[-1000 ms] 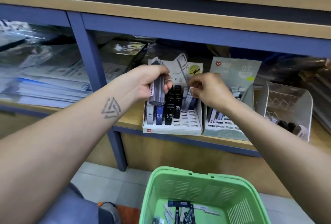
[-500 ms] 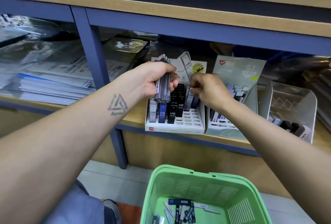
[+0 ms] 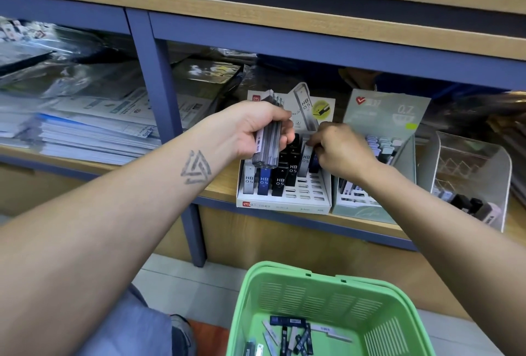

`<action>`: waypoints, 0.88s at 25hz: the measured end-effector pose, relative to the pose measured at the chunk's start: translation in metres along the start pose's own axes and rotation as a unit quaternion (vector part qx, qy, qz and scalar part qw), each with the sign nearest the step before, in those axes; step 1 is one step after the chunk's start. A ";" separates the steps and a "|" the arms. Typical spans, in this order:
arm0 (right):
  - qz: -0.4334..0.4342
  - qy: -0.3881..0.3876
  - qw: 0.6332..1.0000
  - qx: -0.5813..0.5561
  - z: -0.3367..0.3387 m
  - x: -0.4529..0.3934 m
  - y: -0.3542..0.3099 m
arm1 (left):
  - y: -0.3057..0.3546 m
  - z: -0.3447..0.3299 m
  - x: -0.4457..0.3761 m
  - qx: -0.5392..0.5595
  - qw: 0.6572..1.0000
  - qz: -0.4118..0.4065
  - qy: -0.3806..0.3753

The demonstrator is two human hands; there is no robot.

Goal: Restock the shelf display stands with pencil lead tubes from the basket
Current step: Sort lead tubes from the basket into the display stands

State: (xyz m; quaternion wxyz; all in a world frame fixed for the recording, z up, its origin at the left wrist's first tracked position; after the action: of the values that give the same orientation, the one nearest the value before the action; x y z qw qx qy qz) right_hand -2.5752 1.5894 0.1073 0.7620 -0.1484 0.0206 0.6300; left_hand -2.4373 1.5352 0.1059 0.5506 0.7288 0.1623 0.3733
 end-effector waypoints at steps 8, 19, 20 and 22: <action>-0.098 -0.024 0.801 -0.590 0.026 0.017 -0.002 | -0.015 -0.025 0.002 -0.051 0.995 0.010 -0.086; -0.130 -0.029 0.703 -0.699 0.027 0.041 0.040 | -0.020 -0.064 0.013 -0.078 0.982 0.003 -0.173; -0.128 -0.020 0.705 -0.697 0.029 0.045 0.046 | -0.021 -0.068 0.012 -0.084 0.981 0.003 -0.175; -0.128 0.001 0.706 -0.696 0.035 0.052 0.058 | -0.022 -0.077 0.011 -0.097 0.980 0.006 -0.173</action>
State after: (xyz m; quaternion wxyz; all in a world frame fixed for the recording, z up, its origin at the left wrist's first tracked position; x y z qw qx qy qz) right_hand -2.6265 1.6570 0.1174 0.5153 -0.6387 -0.4425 0.3614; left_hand -2.4822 1.6024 0.0987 0.6364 0.7262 0.0237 0.2589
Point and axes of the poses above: each hand's wrist, its own x-axis away from the middle knuckle, its own z-axis out of the back of the hand, y = z × x, the point moved 8 cm from there along -x, towards the middle knuckle, and after that the axes turned 9 degrees about -x, right-handed, at the moved point
